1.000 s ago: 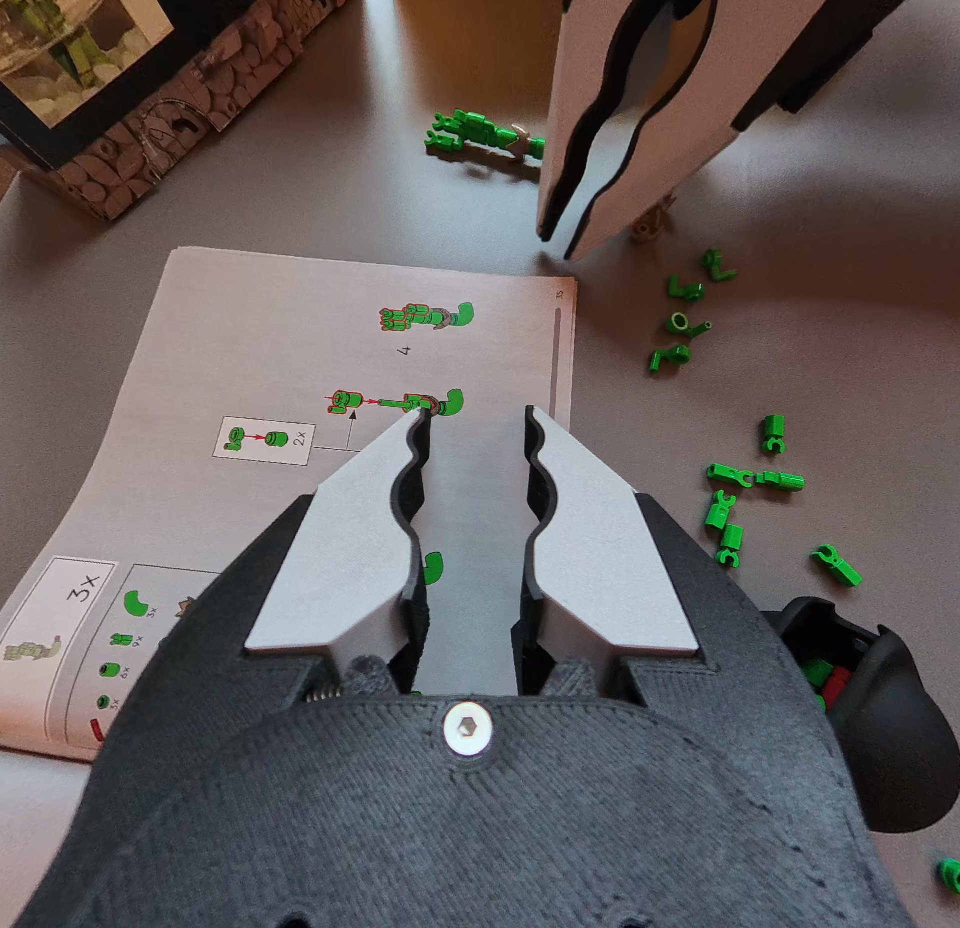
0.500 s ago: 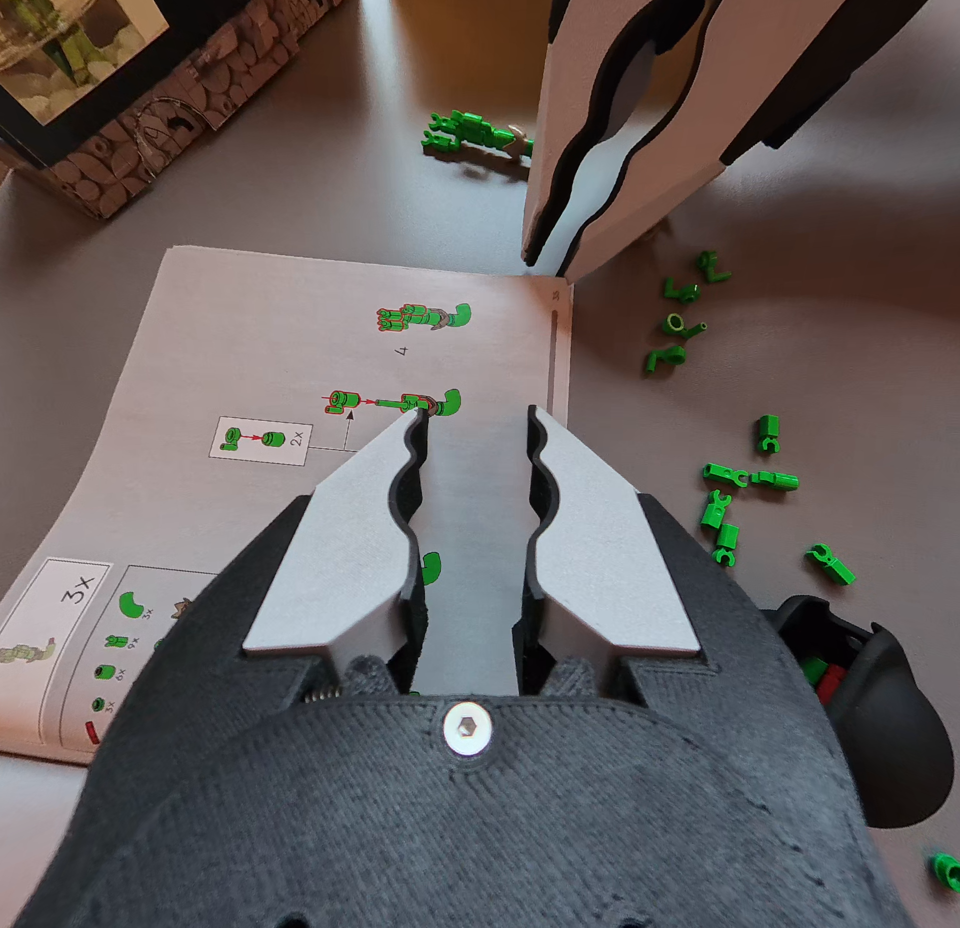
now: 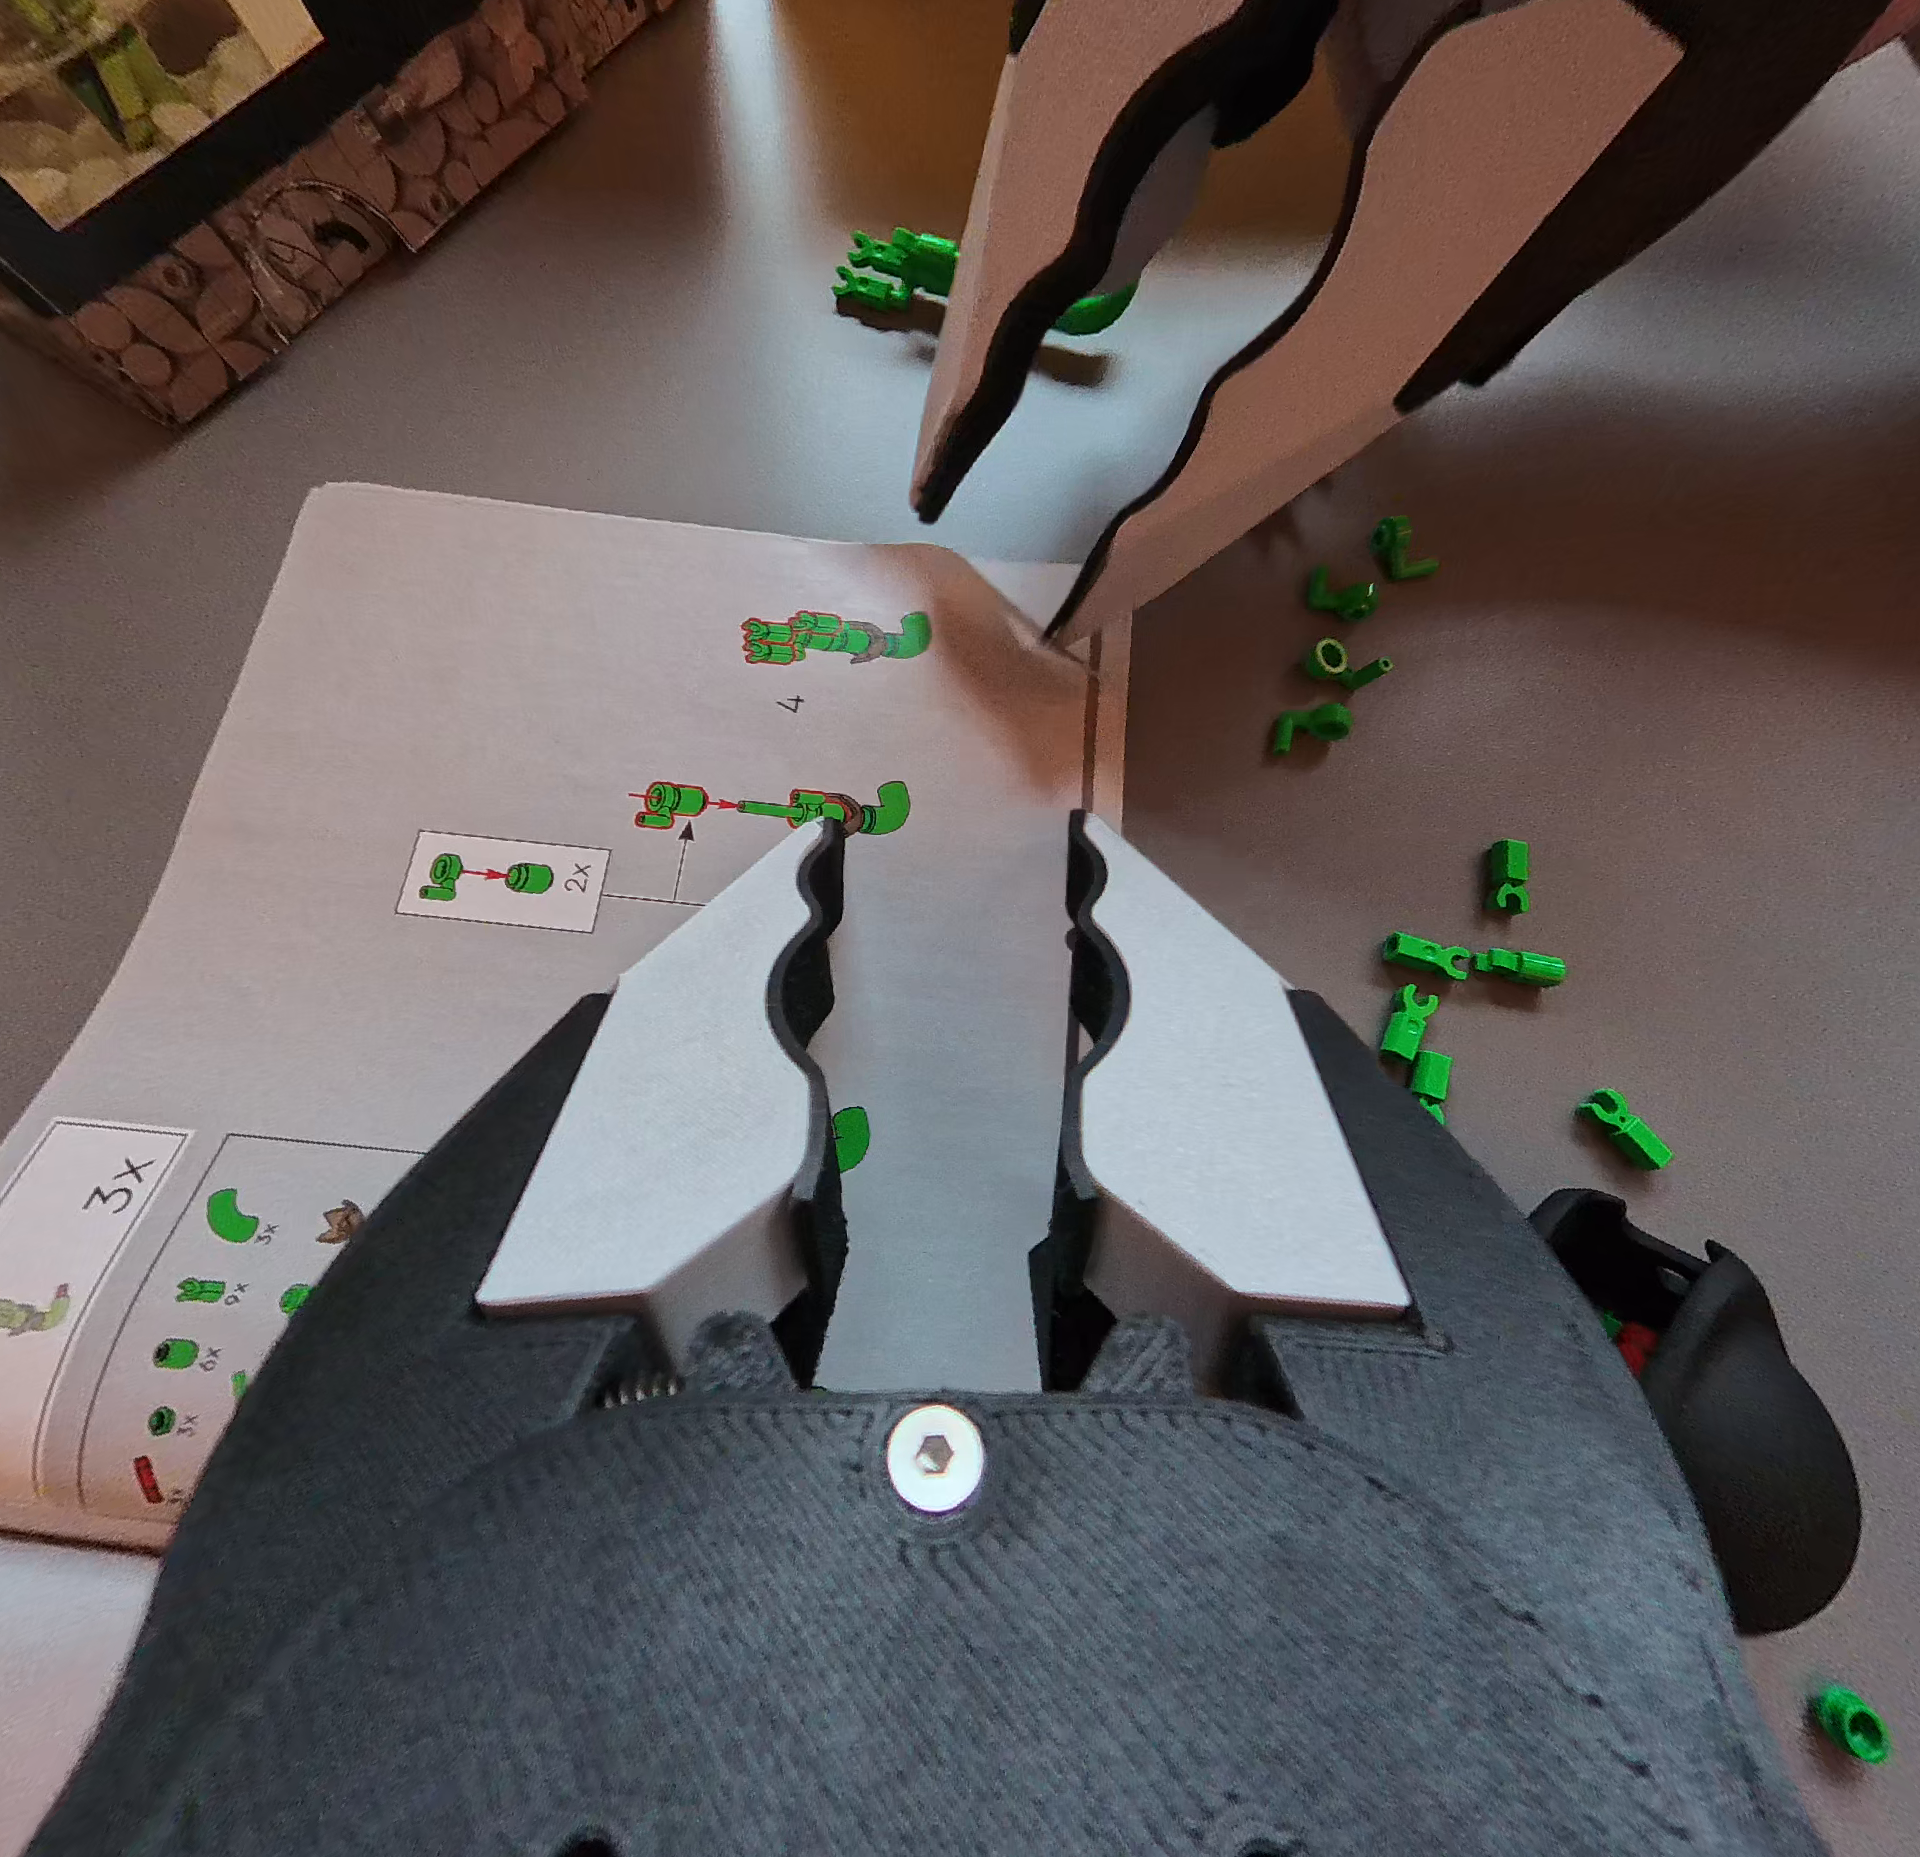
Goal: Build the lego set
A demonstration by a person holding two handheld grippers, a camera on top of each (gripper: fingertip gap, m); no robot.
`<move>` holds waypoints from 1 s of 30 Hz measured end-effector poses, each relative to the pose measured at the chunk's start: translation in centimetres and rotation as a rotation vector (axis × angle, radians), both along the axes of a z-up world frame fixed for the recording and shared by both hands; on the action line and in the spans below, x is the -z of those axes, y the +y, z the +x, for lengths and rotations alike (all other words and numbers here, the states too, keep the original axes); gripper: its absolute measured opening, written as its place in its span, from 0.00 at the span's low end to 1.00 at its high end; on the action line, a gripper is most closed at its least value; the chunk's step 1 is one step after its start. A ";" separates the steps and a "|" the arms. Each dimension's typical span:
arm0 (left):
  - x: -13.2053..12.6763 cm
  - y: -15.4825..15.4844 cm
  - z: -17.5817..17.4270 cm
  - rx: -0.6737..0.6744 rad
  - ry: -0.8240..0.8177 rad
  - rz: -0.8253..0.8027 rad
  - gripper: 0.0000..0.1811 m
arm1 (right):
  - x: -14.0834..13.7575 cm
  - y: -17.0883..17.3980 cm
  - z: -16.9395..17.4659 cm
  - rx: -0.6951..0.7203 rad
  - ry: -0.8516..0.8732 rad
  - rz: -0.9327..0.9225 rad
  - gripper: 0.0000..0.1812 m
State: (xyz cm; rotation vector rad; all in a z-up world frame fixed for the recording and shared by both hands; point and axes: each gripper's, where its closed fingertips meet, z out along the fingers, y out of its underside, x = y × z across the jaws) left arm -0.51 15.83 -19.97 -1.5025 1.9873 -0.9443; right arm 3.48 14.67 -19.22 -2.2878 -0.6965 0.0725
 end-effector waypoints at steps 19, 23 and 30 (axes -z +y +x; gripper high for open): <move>-0.9 -2.2 1.9 0.003 0.075 -0.160 0.18 | 0.4 -0.3 0.0 -0.066 -0.087 0.047 0.18; -0.9 -3.1 2.3 0.041 0.072 -0.126 0.18 | 0.2 -0.3 -0.3 -0.117 -0.146 0.092 0.18; -0.7 -3.6 2.9 0.052 0.091 -0.068 0.11 | 0.2 -0.3 0.0 -0.110 -0.156 0.102 0.17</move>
